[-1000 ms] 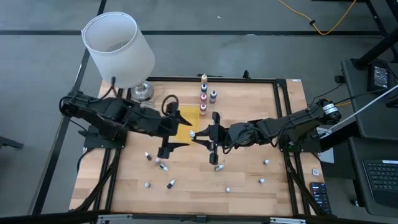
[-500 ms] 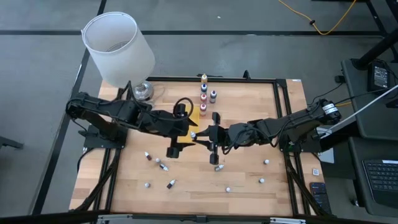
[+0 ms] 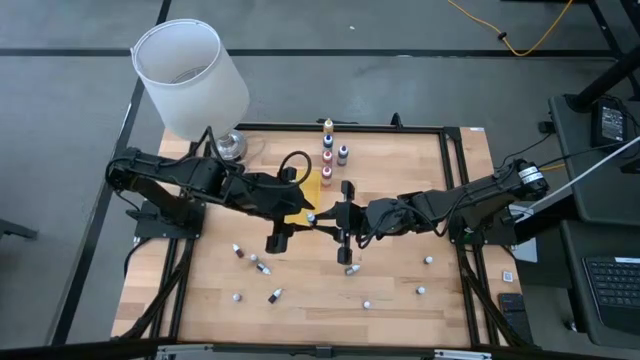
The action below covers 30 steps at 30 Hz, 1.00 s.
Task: Pick & Place food coloring
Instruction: Put the small green bottle into the yellow bin
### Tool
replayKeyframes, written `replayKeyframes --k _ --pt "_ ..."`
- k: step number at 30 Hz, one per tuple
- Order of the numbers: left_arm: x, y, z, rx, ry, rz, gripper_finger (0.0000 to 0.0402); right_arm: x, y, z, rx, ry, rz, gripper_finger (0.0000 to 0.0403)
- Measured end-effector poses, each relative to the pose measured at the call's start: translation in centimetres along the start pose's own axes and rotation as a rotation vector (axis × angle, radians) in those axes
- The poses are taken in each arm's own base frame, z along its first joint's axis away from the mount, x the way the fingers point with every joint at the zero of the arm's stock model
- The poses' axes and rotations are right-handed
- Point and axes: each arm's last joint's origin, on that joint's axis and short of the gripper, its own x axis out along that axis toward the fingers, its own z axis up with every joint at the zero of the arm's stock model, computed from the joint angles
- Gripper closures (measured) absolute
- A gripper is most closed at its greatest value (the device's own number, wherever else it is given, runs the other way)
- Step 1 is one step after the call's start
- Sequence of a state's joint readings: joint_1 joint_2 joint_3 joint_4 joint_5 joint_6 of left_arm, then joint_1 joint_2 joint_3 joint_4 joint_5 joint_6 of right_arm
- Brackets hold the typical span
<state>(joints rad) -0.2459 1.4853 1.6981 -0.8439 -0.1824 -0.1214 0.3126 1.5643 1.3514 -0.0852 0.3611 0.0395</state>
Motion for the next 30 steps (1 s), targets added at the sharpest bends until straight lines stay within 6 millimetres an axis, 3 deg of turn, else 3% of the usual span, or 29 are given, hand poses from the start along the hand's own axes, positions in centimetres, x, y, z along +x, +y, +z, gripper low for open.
replayKeyframes --k 17,25,30 --pt "0.01 -0.04 0.0 -0.048 0.002 -0.021 0.0331 -0.01 0.01 -0.03 -0.027 0.003 0.001 0.0319" --pt "0.01 -0.04 -0.02 -0.054 0.003 -0.019 0.0338 -0.01 0.0 -0.14 -0.039 0.014 -0.002 0.0314" --pt "-0.01 0.02 -0.04 -0.05 0.002 0.0 0.0339 -0.34 -0.2 -0.68 -0.049 0.074 -0.095 0.028"
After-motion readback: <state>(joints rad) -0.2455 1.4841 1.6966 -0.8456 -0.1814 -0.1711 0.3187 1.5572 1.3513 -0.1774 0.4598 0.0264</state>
